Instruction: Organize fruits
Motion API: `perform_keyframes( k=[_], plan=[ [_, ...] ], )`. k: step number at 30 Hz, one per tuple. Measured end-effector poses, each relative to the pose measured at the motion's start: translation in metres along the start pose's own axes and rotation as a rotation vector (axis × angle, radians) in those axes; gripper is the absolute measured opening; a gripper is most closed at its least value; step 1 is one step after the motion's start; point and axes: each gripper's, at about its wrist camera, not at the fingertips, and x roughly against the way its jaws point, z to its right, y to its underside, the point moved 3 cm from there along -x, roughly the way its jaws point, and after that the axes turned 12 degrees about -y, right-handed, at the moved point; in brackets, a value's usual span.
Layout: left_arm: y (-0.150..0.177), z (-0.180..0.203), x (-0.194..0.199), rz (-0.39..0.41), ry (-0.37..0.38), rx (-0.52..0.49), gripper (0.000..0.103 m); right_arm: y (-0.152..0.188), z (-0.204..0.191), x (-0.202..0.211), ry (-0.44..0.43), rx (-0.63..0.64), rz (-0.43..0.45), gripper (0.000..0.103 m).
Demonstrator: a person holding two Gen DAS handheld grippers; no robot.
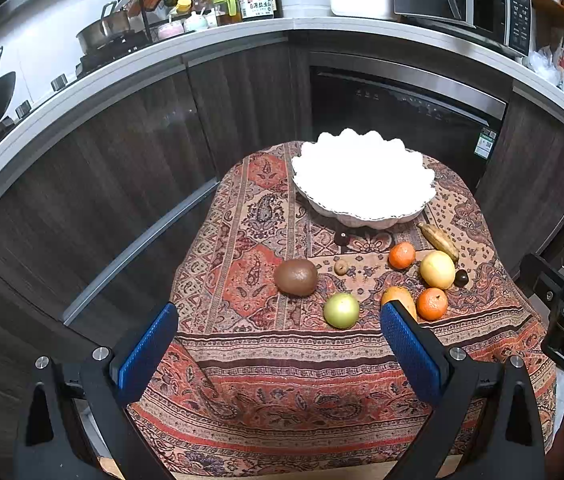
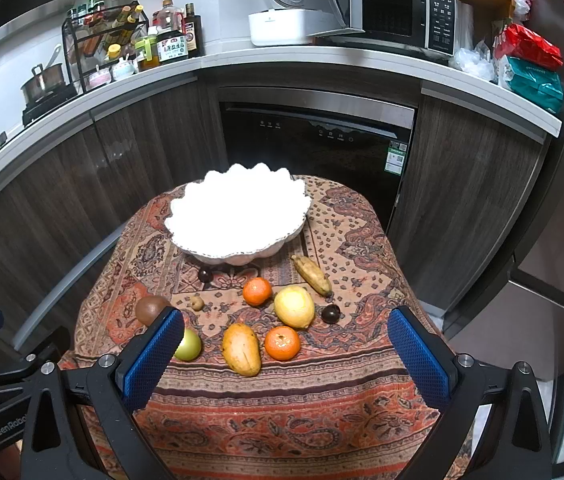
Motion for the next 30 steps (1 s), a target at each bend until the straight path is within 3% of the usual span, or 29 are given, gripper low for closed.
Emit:
perform_keyframes(
  k=[30],
  plan=[
    [0.004,0.014,-0.026,-0.040,0.025,-0.050,0.102,0.009,0.010,-0.025,0.015,-0.020,-0.045,0.103]
  ],
)
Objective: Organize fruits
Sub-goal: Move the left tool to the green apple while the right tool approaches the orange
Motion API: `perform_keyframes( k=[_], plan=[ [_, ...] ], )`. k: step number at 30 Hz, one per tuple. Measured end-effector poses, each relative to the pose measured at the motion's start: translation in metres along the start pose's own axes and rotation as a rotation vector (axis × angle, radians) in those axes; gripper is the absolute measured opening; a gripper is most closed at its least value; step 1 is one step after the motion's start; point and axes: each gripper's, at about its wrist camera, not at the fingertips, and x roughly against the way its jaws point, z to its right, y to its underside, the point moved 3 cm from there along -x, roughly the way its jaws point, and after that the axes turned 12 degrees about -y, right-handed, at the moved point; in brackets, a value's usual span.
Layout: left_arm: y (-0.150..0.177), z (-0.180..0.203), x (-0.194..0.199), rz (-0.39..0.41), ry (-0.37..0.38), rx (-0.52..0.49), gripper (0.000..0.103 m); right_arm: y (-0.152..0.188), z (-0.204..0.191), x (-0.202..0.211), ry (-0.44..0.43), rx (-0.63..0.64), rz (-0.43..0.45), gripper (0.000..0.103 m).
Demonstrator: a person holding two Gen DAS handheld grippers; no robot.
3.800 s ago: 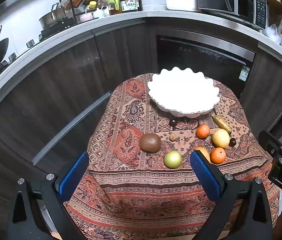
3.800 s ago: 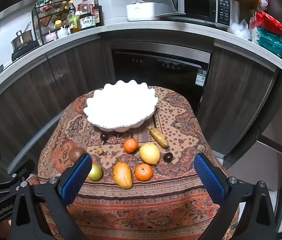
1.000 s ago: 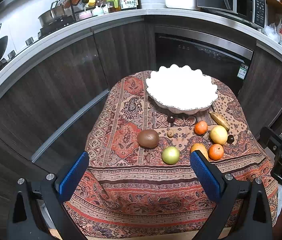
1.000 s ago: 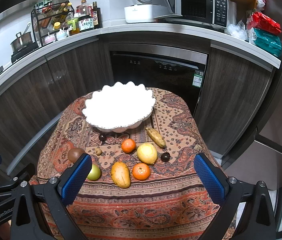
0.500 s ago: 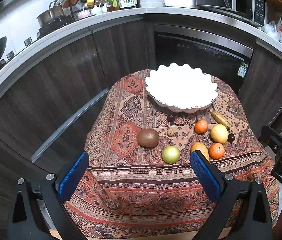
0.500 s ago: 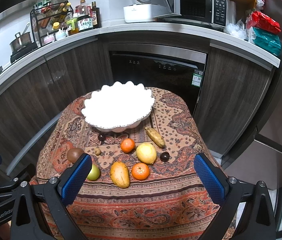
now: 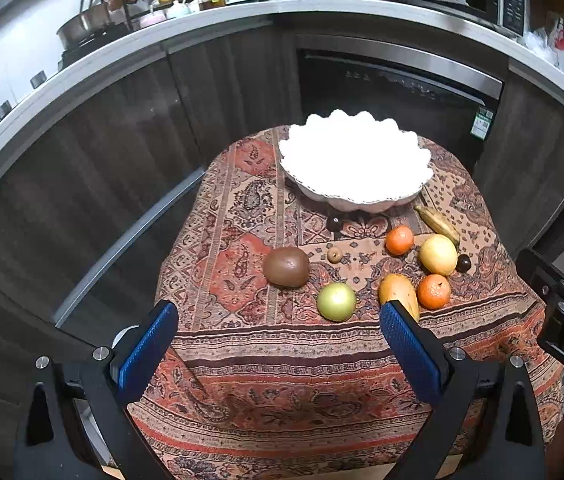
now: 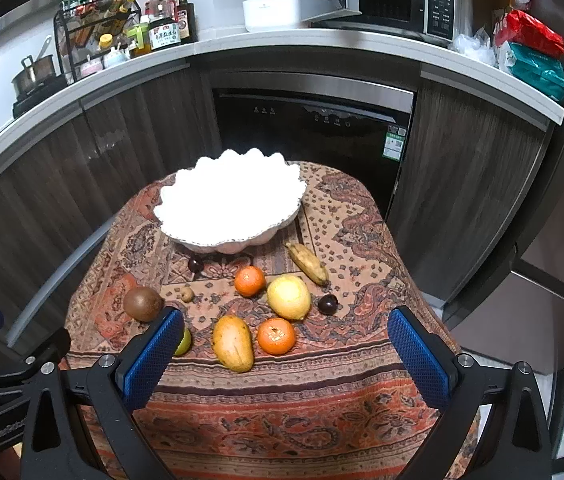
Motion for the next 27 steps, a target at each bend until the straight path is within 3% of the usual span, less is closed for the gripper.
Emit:
perform_keyframes(
  k=[27],
  plan=[
    [0.014,0.046,-0.080,-0.079,0.061,-0.045,0.100,0.019,0.018,-0.064,0.036,0.011,-0.066,0.103]
  ],
)
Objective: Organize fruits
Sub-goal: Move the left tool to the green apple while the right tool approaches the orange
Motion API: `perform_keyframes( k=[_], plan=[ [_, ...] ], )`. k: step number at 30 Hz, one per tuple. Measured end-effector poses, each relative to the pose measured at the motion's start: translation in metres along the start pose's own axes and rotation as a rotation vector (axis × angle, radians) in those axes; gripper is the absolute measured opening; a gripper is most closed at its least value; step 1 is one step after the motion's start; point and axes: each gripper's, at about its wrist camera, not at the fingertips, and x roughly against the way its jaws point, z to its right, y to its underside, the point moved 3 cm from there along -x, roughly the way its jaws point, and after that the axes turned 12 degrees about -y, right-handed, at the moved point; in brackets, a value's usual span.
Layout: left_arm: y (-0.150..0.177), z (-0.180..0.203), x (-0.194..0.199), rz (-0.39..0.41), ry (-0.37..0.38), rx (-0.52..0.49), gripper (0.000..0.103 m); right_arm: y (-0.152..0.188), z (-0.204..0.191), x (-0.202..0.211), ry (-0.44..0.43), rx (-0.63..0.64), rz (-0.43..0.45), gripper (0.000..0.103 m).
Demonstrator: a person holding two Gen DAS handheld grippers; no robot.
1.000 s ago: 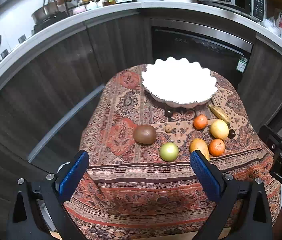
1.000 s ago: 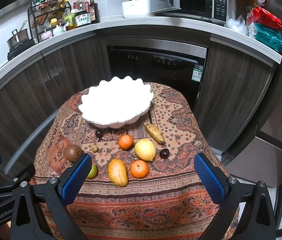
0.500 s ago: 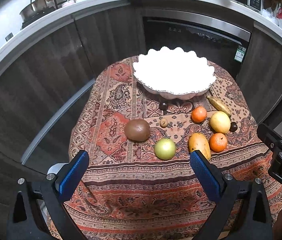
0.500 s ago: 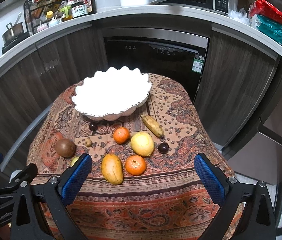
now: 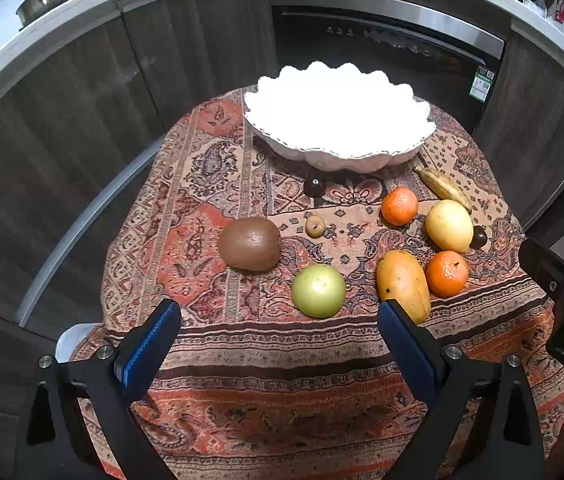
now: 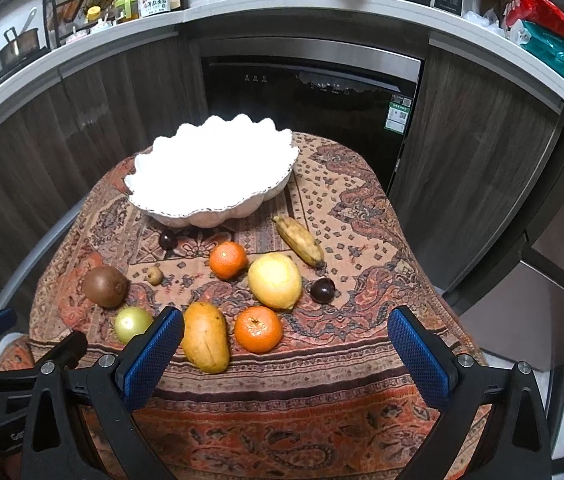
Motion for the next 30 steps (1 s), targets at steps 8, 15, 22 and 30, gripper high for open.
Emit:
perform_keyframes(
  k=[8,15,22,30],
  plan=[
    [0.001,0.011,-0.027,-0.028,0.028,0.006,0.100,0.003,0.004,-0.020,0.001,0.004,-0.016,0.103],
    [0.003,0.021,-0.048,-0.048,0.034,-0.002,0.100,0.007,0.008,-0.039,0.008,0.006,-0.033,0.103],
    [0.005,0.029,-0.069,-0.073,0.040,-0.004,0.099,0.014,0.013,-0.057,0.015,0.006,-0.054,0.103],
    [0.010,0.041,-0.086,-0.101,0.057,-0.021,0.094,0.020,0.021,-0.070,0.023,-0.003,-0.074,0.103]
  ],
)
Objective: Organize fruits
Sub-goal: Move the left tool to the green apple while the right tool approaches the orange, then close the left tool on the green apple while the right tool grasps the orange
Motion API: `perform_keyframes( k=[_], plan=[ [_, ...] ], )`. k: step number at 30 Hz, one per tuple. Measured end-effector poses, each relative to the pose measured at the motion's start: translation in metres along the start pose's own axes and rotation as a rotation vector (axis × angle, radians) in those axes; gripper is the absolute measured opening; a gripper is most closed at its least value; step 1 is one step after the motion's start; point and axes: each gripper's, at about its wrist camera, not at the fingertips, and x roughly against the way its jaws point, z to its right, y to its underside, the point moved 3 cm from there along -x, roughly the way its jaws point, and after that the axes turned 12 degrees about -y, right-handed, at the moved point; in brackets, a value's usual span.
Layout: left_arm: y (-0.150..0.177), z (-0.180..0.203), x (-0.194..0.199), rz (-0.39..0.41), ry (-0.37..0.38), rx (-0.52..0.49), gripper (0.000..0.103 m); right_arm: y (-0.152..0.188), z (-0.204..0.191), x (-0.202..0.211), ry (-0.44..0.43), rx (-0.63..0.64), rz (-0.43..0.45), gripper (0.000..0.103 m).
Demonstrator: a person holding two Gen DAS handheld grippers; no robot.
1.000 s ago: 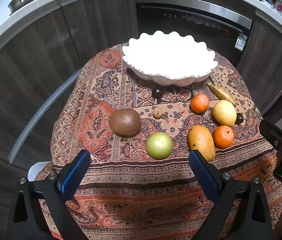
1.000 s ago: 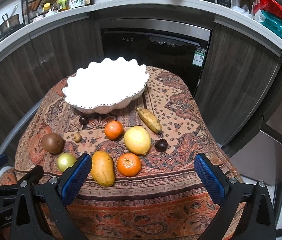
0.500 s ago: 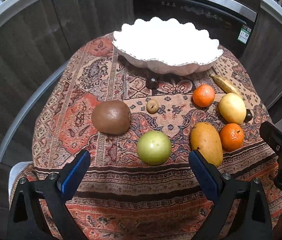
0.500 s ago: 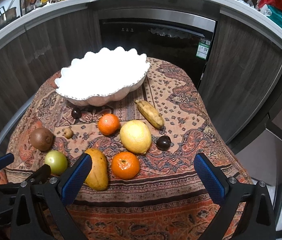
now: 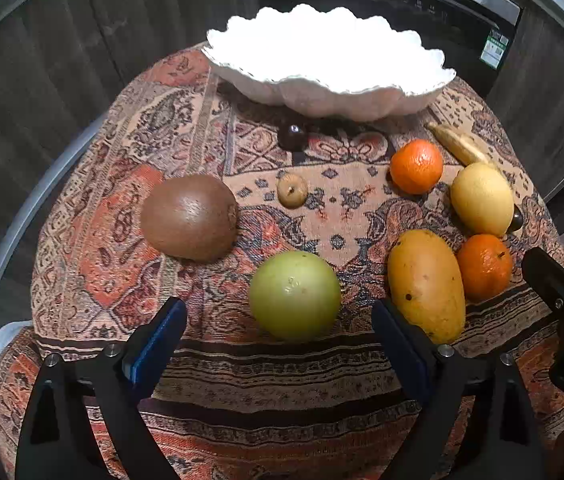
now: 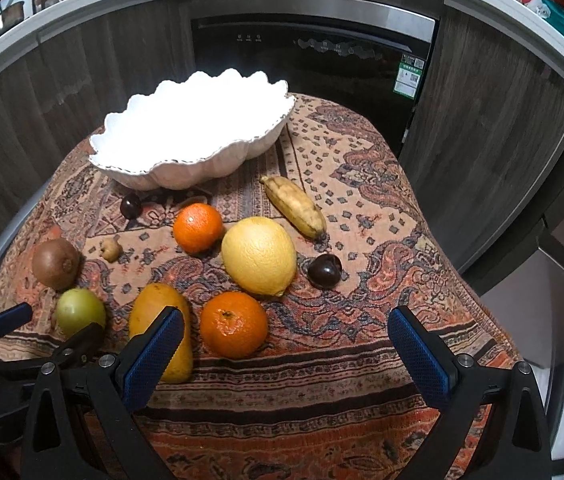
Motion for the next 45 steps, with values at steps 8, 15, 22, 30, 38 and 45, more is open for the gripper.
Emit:
perform_keyframes(
  k=[8,15,22,30,38,45],
  plan=[
    [0.001,0.005,-0.014,-0.021,0.014,-0.007,0.079,0.003,0.005,-0.011,0.008,-0.007,-0.012,0.103],
    [0.001,0.006,-0.022,-0.033,0.013,-0.012,0.065,0.005,0.004,-0.018,0.009,-0.001,-0.026,0.103],
    [-0.002,0.004,-0.022,-0.029,0.042,-0.001,0.050,0.005,0.002,-0.027,-0.010,-0.001,-0.044,0.103],
    [-0.001,0.003,-0.020,-0.031,0.056,0.004,0.048,0.006,-0.004,-0.043,-0.067,-0.006,-0.089,0.082],
    [0.000,0.003,-0.020,-0.036,0.060,0.008,0.048,0.009,-0.014,-0.059,-0.124,-0.005,-0.140,0.058],
    [0.001,0.003,-0.016,-0.042,0.068,0.011,0.048,0.010,-0.019,-0.054,-0.133,0.018,-0.135,0.048]
  ],
)
